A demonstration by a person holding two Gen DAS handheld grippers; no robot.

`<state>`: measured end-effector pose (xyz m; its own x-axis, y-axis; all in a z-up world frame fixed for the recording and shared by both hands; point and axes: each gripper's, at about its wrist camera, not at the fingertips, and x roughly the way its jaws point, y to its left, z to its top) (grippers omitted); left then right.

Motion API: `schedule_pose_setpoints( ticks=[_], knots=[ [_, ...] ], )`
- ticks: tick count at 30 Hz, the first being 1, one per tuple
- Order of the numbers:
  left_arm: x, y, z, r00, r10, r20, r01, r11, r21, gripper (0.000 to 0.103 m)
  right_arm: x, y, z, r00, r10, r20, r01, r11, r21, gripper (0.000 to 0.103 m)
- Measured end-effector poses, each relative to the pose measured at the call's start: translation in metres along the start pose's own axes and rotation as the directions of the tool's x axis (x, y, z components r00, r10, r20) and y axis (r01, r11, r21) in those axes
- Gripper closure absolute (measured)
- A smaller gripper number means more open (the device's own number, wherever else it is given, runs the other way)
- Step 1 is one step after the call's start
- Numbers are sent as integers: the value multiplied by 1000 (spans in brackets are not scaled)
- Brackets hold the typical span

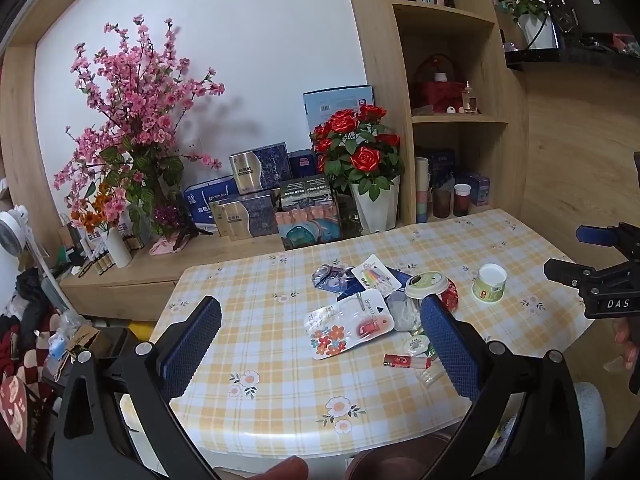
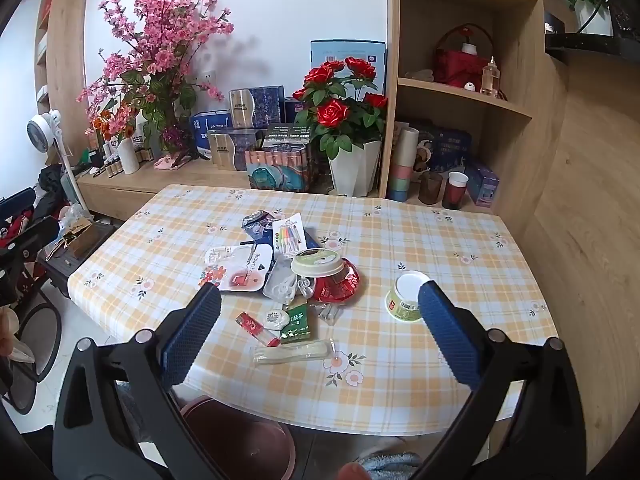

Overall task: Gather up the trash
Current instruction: 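Move the right gripper toward the clear plastic sleeve on the table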

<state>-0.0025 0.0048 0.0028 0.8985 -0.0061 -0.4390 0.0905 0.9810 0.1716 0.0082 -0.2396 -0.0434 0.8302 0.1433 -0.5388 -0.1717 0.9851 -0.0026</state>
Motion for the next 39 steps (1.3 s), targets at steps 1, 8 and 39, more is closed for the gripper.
schedule_pose_setpoints(
  ticks=[1, 8, 39],
  knots=[
    [0, 0, 0, 1000, 2, 0, -2, 1000, -1, 5, 0, 0, -1, 1000, 0, 0, 0, 1000, 0, 6],
    [6, 3, -1, 1000, 8, -9, -9, 1000, -22, 5, 1, 0, 0, 1000, -2, -1, 2, 1000, -1, 6],
    [81, 27, -82, 990, -90, -113, 75, 990, -123, 5, 99, -16, -85, 975, 12, -223, 17, 992, 124, 6]
  ],
)
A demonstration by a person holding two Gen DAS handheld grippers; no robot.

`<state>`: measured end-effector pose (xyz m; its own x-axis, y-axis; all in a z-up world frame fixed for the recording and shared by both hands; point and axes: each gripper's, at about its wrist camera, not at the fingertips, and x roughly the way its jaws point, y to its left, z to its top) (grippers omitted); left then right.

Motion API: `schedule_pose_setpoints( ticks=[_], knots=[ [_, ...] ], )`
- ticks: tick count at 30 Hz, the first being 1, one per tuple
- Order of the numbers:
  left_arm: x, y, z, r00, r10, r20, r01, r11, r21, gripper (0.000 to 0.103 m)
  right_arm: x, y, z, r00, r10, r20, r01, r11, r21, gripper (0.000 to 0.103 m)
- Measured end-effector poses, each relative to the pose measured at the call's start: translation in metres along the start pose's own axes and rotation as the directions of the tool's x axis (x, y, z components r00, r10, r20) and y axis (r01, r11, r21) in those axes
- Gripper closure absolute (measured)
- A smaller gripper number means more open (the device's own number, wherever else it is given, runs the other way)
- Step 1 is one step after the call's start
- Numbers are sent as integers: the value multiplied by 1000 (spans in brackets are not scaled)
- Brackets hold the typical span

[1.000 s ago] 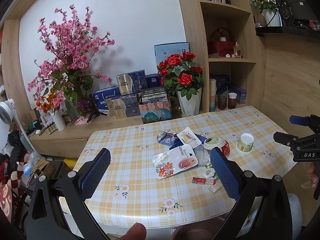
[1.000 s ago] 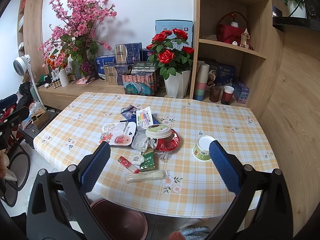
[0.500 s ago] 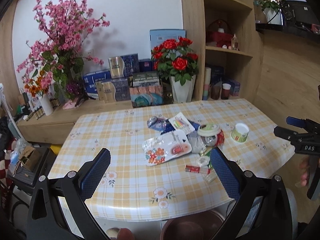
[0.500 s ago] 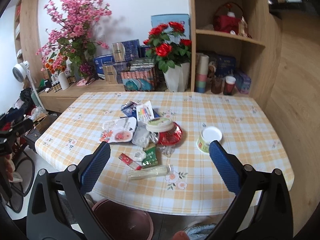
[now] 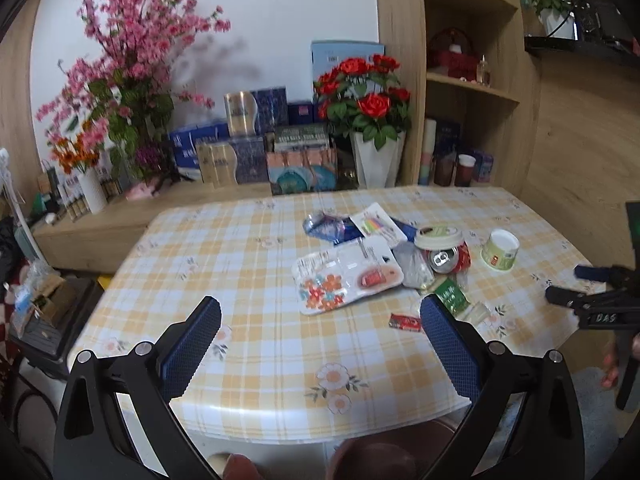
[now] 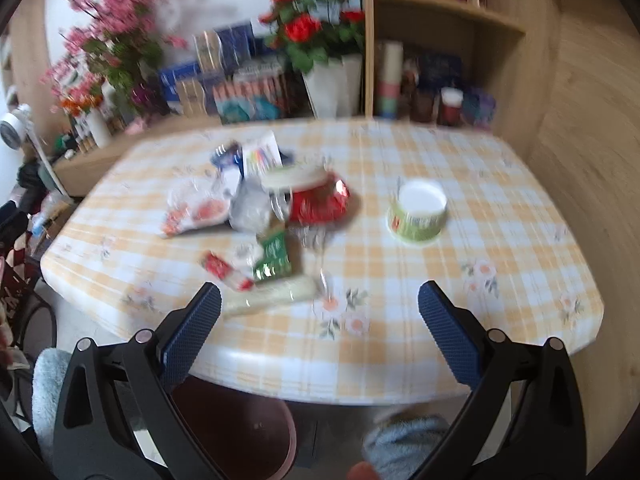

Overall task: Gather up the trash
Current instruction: 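Move the right gripper toward the clear plastic sleeve on the table, then close the right gripper on the clear plastic sleeve and lift it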

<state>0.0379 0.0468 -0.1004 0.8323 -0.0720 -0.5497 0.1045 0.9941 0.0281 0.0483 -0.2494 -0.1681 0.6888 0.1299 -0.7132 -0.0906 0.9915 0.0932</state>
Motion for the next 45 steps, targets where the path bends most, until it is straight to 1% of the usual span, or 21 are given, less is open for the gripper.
schedule_pose_setpoints(
  ticks=[2, 4, 6, 8, 13, 16, 18, 20, 24, 26, 27, 28, 29, 30, 31, 32, 35, 39, 41, 42, 45],
  knots=[
    [7, 5, -4, 1000, -23, -14, 23, 999, -29, 5, 15, 1, -6, 999, 33, -41, -32, 999, 28, 6],
    [13, 7, -7, 999, -35, -9, 35, 999, -40, 5, 27, 6, -11, 997, 34, -64, -32, 999, 24, 7],
    [20, 9, -10, 1000, -24, -6, 24, 999, -34, 5, 37, 10, -14, 996, 39, -86, -37, 999, 27, 8],
    [27, 7, -12, 1000, -24, -13, 24, 999, -21, 5, 52, 13, -17, 990, 67, -124, -61, 997, 54, 18],
    [43, 7, -17, 999, -26, -28, 26, 1000, 8, 5, 87, 18, -20, 977, 101, -189, -76, 988, 133, 27],
    [53, 9, -20, 999, -7, -45, 8, 1000, 25, 5, 107, 21, -19, 969, 119, -216, -78, 979, 187, 32],
    [57, 10, -22, 999, -1, -51, 2, 1000, 28, 6, 119, 26, -15, 970, 93, -223, -52, 981, 186, 36],
    [61, 12, -22, 998, -4, -57, 6, 1000, 24, 6, 127, 28, -12, 971, 81, -225, -35, 979, 199, 36],
    [65, 12, -23, 998, -9, -58, 11, 999, 39, 9, 144, 23, -9, 969, 74, -237, 0, 955, 296, 36],
    [68, 11, -24, 998, -19, -65, 22, 999, 45, 12, 148, 28, -6, 970, 40, -239, 24, 966, 259, 37],
    [69, 11, -24, 997, -22, -68, 26, 999, 46, 12, 149, 32, -5, 970, 25, -240, 31, 974, 226, 40],
    [70, 11, -25, 997, -25, -70, 28, 999, 47, 13, 149, 35, -5, 971, 29, -237, 17, 981, 191, 53],
    [71, 11, -26, 997, -28, -71, 31, 998, 47, 14, 150, 36, -5, 970, 13, -243, 27, 987, 159, 67],
    [71, 11, -26, 997, -31, -72, 35, 998, 46, 14, 150, 36, -5, 971, -3, -241, 36, 990, 134, 72],
    [72, 11, -27, 997, -36, -74, 39, 998, 45, 15, 149, 34, -5, 972, 0, -236, 29, 992, 121, 81],
    [73, 11, -28, 996, -36, -76, 40, 998, 47, 15, 147, 29, -5, 973, -11, -229, 36, 994, 105, 84],
    [75, 7, -27, 997, -16, -73, 22, 997, 71, 15, 141, 18, -1, 980, -49, -191, 60, 997, 56, 88],
    [85, 2, -26, 996, -35, -78, 42, 996, 81, 15, 137, 0, 2, 984, -29, -175, 42, 997, 72, 88],
    [95, -3, -27, 997, -11, -76, 20, 992, 121, 15, 135, -4, -1, 985, -15, -171, 30, 996, 83, 88],
    [103, -7, -28, 997, 7, -72, 4, 987, 161, 15, 134, -6, -2, 986, -5, -169, 21, 996, 91, 88],
    [124, -13, -30, 996, 9, -90, 10, 977, 215, 15, 128, -12, -8, 988, -10, -151, 27, 993, 111, 88]
  ],
)
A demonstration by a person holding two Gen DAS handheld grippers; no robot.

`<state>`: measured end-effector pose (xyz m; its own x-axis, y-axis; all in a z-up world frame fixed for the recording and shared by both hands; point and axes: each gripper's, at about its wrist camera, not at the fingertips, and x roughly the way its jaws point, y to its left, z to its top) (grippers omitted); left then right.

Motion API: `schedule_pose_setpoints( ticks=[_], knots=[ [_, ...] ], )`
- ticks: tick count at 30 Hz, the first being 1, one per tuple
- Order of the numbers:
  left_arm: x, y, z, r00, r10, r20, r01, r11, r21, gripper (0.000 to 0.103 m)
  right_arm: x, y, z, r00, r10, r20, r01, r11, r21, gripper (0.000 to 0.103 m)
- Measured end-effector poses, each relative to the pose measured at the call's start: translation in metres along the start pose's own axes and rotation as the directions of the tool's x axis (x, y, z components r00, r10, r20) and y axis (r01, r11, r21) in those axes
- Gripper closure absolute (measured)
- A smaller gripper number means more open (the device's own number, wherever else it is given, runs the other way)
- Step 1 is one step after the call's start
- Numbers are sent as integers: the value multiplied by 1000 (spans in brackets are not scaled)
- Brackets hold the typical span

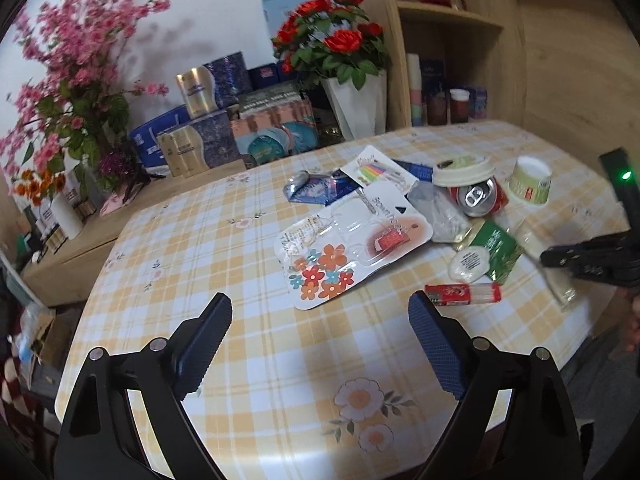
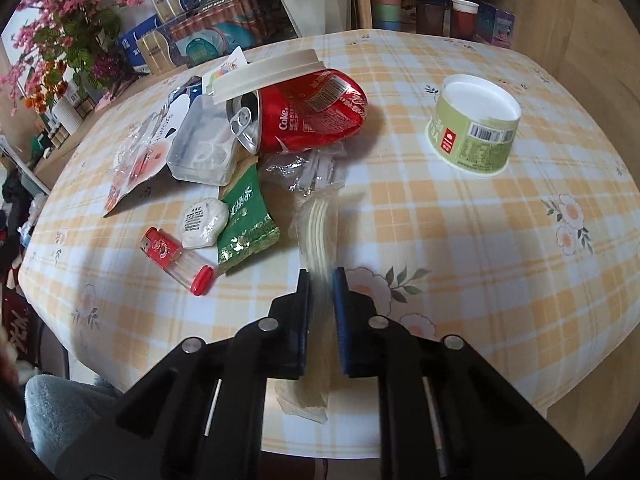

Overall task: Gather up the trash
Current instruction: 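Close the right gripper on the clear plastic sleeve and lift it, then grasp the 'Brown hook' blister pack with the left gripper while the right holds the sleeve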

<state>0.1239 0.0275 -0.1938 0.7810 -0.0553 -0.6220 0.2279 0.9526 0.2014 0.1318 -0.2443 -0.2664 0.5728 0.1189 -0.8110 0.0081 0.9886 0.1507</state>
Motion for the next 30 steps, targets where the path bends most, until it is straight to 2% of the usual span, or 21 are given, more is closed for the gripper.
schedule_pose_setpoints(
  ticks=[3, 6, 10, 12, 16, 18, 20, 21, 22, 25, 27, 30],
  knots=[
    [27, -9, 5, 1000, 3, -31, -1, 998, 68, 15, -1, -6, -1, 1000, 20, 11, -21, 999, 47, 88],
    [56, -28, 11, 999, 27, -43, -19, 984, 177, 15, -2, -11, 1, 999, 37, 18, -38, 997, 68, 88],
    [94, -47, 16, 996, 85, -39, -68, 949, 309, 15, -5, -12, 6, 998, 45, 32, -47, 997, 65, 88],
    [111, -54, 18, 991, 129, -32, -109, 928, 357, 15, -7, -13, 8, 998, 52, 35, -54, 996, 65, 88],
    [128, -60, 21, 986, 163, -18, -140, 895, 422, 17, -11, -14, 10, 998, 55, 43, -57, 997, 58, 88],
    [133, -60, 22, 987, 160, -15, -138, 889, 436, 25, -13, -14, 10, 997, 57, 46, -59, 997, 54, 88],
    [136, -57, 24, 989, 148, -31, -120, 894, 431, 46, -14, -15, 10, 997, 56, 47, -59, 997, 52, 88],
    [137, -56, 25, 989, 144, -36, -115, 897, 427, 52, -14, -16, 10, 997, 57, 47, -60, 997, 52, 88],
    [136, -53, 25, 990, 137, -39, -109, 902, 419, 66, -15, -16, 9, 997, 57, 47, -60, 997, 53, 88],
    [123, -39, 27, 991, 133, -7, -121, 919, 376, 85, -16, -16, 8, 997, 63, 46, -66, 996, 55, 88],
    [113, -26, 33, 993, 119, 9, -116, 938, 328, 88, -18, -15, 9, 996, 70, 51, -72, 996, 54, 88],
    [92, 11, 46, 997, 71, 20, -74, 984, 161, 92, -22, -12, 9, 995, 78, 62, -81, 996, 47, 88]
  ],
)
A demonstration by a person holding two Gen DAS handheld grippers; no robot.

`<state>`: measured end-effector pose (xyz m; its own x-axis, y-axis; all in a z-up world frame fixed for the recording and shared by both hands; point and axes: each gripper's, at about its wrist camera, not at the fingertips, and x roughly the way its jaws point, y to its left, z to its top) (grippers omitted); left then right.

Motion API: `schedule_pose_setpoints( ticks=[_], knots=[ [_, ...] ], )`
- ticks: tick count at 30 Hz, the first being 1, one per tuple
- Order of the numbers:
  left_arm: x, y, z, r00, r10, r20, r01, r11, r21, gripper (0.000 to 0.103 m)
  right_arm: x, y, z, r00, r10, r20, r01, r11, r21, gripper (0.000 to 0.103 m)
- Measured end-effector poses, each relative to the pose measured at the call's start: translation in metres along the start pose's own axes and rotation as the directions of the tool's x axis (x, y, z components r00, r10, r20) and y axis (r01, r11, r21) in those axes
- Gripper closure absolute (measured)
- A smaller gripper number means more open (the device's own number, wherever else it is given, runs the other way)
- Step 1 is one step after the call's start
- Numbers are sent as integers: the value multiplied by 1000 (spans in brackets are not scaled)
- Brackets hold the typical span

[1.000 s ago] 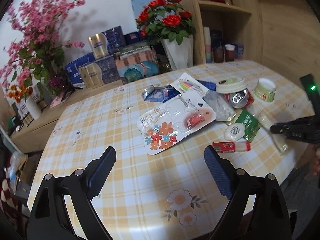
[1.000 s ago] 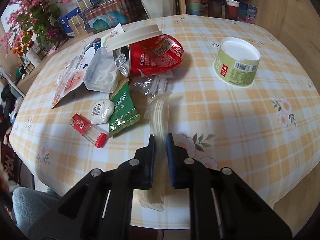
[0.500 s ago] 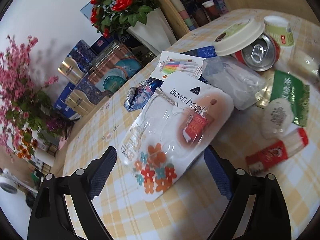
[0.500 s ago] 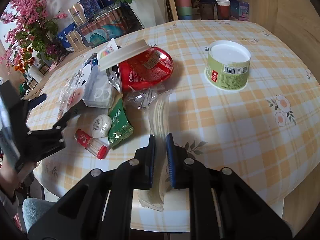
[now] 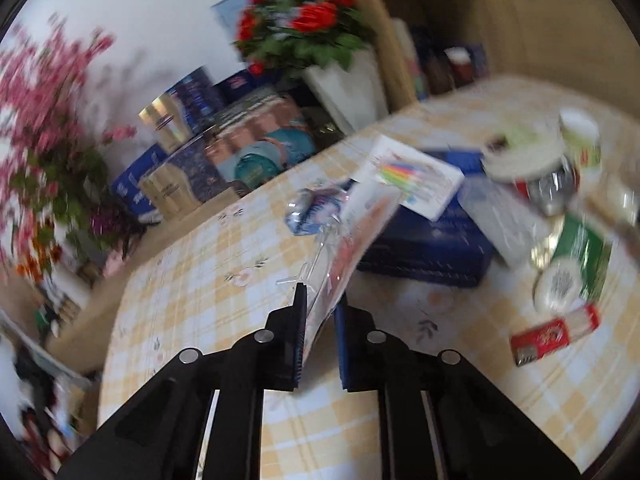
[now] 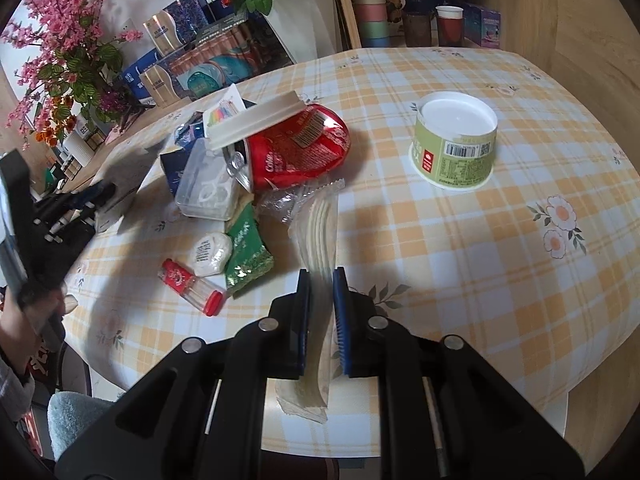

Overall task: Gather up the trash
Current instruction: 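Grasp the 'Brown hook' blister pack with the left gripper while the right holds the sleeve, then drop the blister pack into the brown bin with the left gripper while the right carries the sleeve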

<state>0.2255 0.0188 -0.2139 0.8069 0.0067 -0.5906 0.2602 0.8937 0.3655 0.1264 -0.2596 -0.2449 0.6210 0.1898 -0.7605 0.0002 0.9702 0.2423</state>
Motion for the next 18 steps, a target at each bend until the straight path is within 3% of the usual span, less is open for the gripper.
schedule_pose_setpoints(
  ticks=[2, 4, 8, 13, 18],
  knots=[
    [-10, 34, 3, 1000, -30, 1, 29, 989, -148, 96, -4, 3, 1, 1000, 8, 10, -8, 1000, -5, 88],
    [-20, 65, 3, 998, -59, 7, 58, 960, -273, 96, -7, 5, 1, 1000, 16, 16, -16, 1000, -7, 88],
    [-39, 102, -1, 996, -82, 36, 89, 913, -397, 96, -14, 11, 1, 999, 31, 29, -30, 999, -16, 88],
    [-70, 113, -5, 992, -112, 55, 125, 886, -447, 96, -26, 18, 0, 998, 50, 47, -49, 998, -26, 88],
    [-110, 94, -7, 977, -198, 84, 215, 887, -409, 96, -45, 23, 0, 995, 63, 77, -60, 997, -40, 88]
  ],
)
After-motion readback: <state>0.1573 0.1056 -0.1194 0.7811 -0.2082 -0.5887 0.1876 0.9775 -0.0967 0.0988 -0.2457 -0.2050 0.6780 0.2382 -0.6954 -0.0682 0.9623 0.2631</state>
